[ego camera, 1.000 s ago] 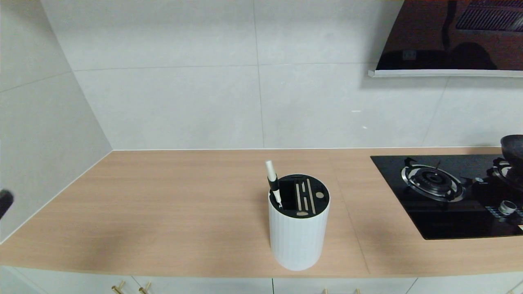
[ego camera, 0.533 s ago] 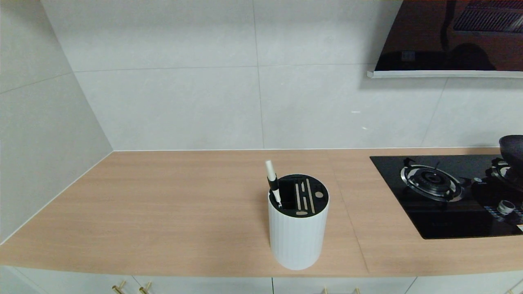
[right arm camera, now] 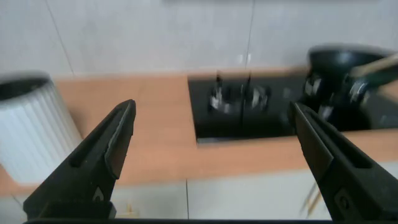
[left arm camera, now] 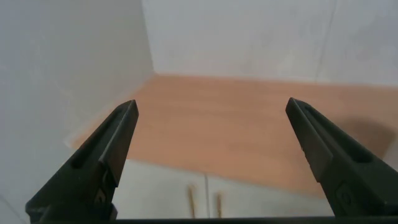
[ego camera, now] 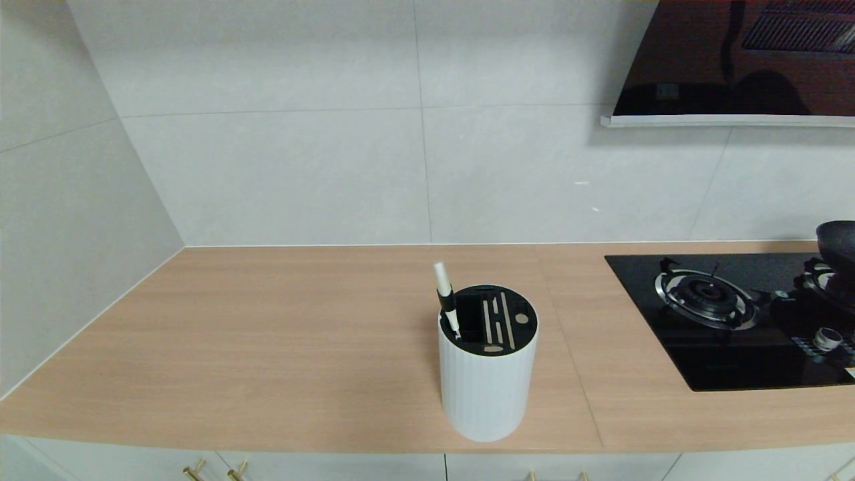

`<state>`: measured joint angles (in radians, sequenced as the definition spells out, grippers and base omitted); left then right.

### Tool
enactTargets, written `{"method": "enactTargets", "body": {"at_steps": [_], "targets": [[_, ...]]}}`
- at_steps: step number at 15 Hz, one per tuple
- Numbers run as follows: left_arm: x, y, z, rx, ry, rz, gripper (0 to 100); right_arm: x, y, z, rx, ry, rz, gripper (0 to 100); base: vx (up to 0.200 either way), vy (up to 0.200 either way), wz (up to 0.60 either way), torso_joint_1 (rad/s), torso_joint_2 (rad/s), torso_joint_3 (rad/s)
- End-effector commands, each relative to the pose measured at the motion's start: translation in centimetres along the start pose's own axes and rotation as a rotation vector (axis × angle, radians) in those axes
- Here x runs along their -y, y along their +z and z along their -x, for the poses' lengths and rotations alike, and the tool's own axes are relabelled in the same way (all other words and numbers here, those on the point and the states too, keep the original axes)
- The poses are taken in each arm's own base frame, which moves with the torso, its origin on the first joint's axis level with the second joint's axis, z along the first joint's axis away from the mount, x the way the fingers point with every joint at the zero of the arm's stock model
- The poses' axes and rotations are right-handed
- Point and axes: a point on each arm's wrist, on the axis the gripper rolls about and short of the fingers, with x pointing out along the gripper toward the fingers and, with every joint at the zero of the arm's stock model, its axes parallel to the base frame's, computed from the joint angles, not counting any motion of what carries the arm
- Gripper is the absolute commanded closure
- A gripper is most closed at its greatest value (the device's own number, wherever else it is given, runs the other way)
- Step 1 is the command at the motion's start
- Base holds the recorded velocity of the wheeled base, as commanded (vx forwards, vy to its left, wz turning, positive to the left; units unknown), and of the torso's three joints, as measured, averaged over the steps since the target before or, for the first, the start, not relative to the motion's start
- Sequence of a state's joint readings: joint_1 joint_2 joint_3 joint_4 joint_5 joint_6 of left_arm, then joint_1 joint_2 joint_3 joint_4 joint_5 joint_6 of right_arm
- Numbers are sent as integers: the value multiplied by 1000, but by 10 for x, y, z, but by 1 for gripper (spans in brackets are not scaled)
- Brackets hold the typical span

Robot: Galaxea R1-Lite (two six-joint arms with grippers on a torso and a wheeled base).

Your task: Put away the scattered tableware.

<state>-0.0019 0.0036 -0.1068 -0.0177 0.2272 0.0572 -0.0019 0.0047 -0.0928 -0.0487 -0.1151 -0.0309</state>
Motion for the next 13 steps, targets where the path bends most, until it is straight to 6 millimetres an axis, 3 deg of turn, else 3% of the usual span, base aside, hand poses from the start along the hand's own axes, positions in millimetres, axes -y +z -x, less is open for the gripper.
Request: {"method": "enactTargets", "body": {"at_steps": [1,8,13], "targets": [[4,-26,-6,-66,-34,9,0,-2,-22,-5,-45,22,5,0,0,0,0,0,0,0],[8,-32,-5,-113,-221,18,0,-4,-31,-4,-134,135,4,0,0,0,0,0,0,0],[8,-32,-5,-113,-223,6,0,-4,-31,-4,-134,138,3,0,0,0,0,0,0,0]]}}
